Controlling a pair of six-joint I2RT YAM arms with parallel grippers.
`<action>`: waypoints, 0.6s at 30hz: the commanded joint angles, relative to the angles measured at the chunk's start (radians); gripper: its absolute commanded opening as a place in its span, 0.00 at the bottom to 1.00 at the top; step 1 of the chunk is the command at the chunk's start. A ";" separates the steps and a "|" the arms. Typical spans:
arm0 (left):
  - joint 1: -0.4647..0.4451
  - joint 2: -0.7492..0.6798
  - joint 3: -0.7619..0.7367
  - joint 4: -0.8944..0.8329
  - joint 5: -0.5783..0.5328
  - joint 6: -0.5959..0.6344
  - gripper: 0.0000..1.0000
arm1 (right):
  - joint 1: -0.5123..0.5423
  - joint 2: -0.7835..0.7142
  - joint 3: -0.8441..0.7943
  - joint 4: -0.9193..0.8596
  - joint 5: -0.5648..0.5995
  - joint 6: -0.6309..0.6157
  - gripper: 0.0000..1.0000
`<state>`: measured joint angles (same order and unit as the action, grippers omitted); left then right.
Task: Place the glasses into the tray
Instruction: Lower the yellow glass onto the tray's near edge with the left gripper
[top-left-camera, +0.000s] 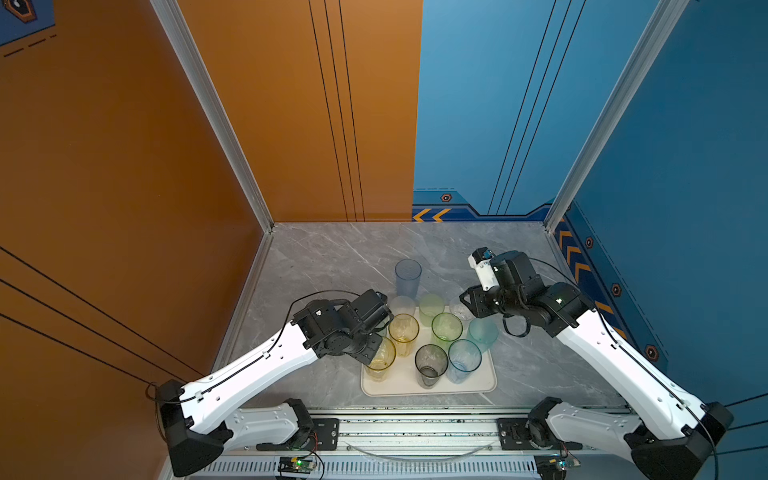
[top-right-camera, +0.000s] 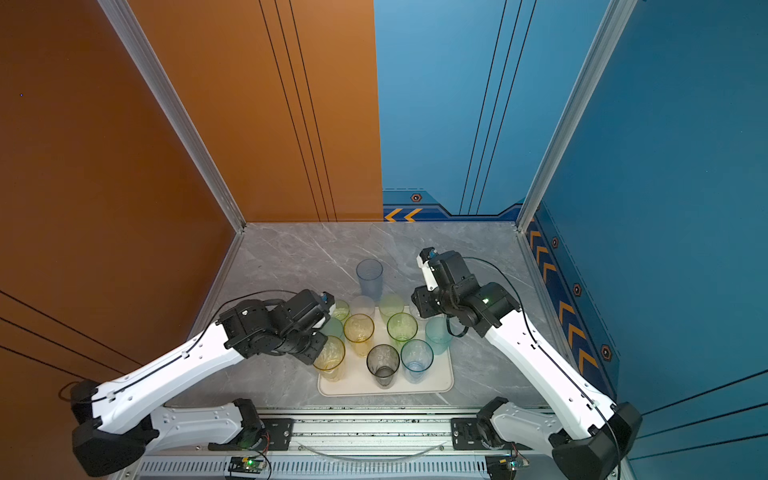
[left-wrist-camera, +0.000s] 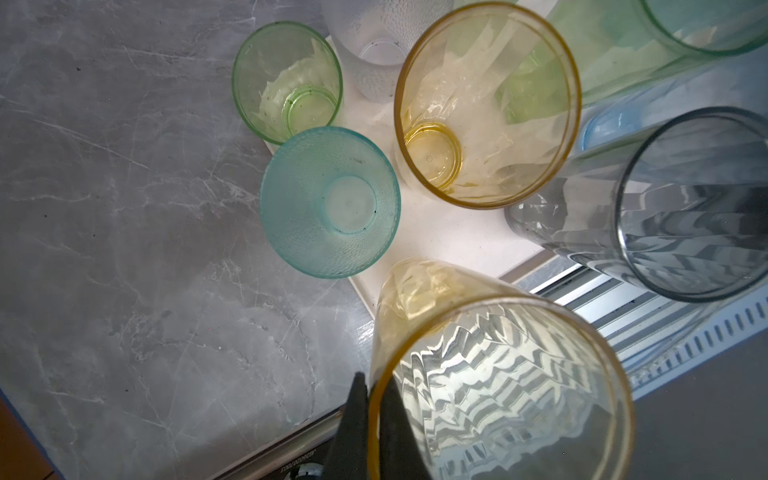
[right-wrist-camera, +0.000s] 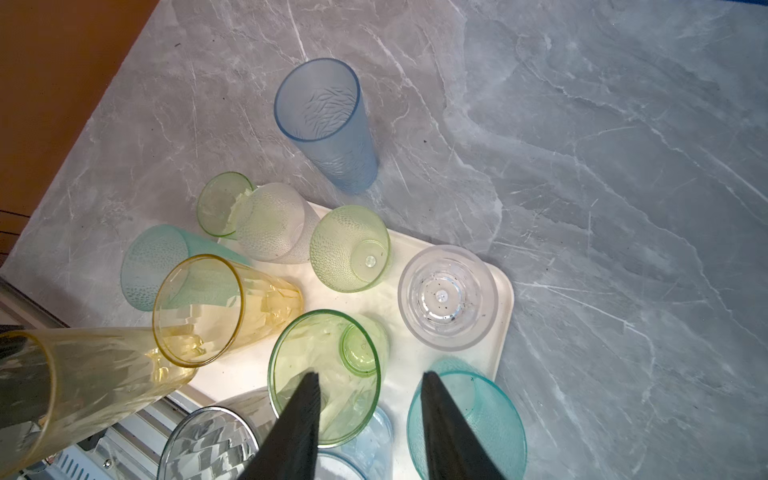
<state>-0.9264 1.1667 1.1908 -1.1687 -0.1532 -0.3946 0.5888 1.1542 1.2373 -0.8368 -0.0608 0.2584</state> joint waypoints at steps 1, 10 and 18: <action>-0.022 -0.013 -0.029 0.021 -0.040 -0.034 0.04 | 0.014 0.014 0.037 -0.013 0.007 -0.005 0.39; -0.035 -0.014 -0.097 0.085 -0.059 -0.044 0.04 | 0.039 0.036 0.065 -0.037 0.023 -0.010 0.39; -0.032 -0.028 -0.138 0.108 -0.081 -0.053 0.04 | 0.047 0.048 0.078 -0.051 0.027 -0.013 0.39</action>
<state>-0.9512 1.1648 1.0637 -1.0805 -0.2012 -0.4297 0.6270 1.1934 1.2789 -0.8505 -0.0551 0.2581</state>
